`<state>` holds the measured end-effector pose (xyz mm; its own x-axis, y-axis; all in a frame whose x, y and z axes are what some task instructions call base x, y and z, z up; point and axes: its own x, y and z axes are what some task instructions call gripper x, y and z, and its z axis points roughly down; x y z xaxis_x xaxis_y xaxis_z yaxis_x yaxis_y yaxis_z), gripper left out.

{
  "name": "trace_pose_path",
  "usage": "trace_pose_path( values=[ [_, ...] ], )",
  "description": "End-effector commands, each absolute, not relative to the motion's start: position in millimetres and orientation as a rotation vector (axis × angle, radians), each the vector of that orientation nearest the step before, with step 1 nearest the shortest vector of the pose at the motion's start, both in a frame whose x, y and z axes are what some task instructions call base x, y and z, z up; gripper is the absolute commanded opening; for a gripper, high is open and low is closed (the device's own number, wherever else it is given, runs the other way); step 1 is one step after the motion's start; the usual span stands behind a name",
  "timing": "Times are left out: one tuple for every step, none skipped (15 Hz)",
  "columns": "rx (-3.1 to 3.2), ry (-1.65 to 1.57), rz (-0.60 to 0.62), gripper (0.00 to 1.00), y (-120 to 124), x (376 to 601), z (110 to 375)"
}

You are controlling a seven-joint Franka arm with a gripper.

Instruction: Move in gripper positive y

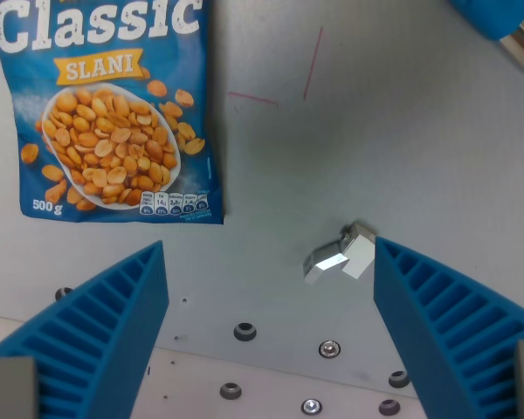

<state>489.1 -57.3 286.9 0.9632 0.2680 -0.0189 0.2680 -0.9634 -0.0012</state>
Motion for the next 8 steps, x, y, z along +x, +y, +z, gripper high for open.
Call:
trace_pose_path(
  values=[
    [3.11, 0.425, -0.022, 1.0, -62, 491, 289],
    [3.11, 0.425, -0.022, 1.0, -67, 492, 289],
    [3.11, 0.425, -0.022, 1.0, -72, 493, 289],
    [3.11, 0.425, -0.022, 1.0, -77, 495, 289],
    [3.11, 0.425, -0.022, 1.0, -81, 496, 289],
    [3.11, 0.425, -0.022, 1.0, -86, 497, 289],
    [3.11, 0.425, -0.022, 1.0, -91, 499, 289],
    [3.11, 0.425, -0.022, 1.0, -96, 500, 289]
  ],
)
